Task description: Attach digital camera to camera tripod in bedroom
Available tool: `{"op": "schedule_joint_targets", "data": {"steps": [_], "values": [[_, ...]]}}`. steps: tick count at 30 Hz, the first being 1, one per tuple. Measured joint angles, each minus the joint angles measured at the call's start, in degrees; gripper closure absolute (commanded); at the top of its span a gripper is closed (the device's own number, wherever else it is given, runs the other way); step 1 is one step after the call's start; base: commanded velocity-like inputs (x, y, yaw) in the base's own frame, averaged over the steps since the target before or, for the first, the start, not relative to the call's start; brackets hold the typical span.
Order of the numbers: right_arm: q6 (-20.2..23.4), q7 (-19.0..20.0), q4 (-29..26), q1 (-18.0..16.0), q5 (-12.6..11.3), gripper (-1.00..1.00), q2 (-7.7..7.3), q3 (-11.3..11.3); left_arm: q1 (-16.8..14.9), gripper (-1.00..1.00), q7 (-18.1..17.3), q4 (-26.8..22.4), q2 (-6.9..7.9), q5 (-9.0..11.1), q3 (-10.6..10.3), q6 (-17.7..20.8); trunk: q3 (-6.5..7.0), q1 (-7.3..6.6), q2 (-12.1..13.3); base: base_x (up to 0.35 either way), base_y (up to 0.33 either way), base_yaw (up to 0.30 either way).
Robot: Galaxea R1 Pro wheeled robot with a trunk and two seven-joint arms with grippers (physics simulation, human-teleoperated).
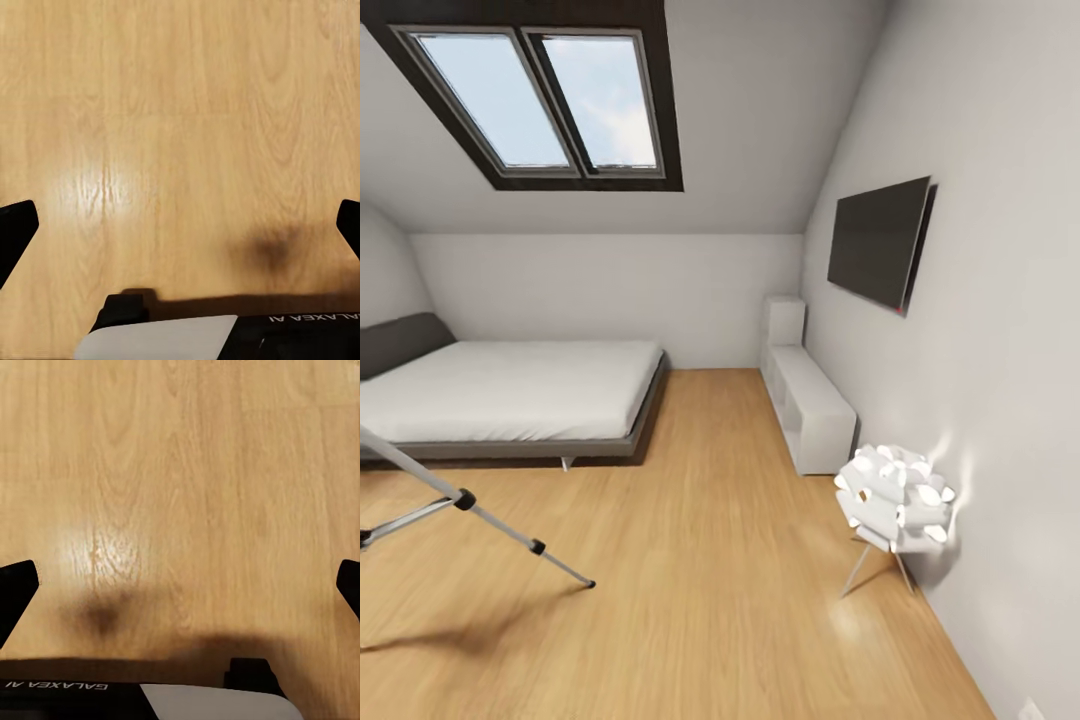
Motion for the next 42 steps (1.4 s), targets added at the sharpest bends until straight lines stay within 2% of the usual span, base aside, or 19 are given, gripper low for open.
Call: {"op": "schedule_joint_targets", "data": {"steps": [12, 42], "values": [[0.0, 0.0, 0.0, 0.0, 0.0, -1.0, 0.0, 0.0, 0.0, -1.0, 0.0, 0.0, 0.0, 0.0, 0.0, 0.0, 0.0, -0.01, 0.0, 0.161, -0.123, 0.285], [0.0, 0.0, 0.0, 0.0, 0.0, -1.0, 0.0, 0.0, 0.0, -1.0, 0.0, 0.0, 0.06, 0.1, 0.0, 0.0, 0.0, 0.0, 0.0, 0.007, -0.005, 0.285]]}}
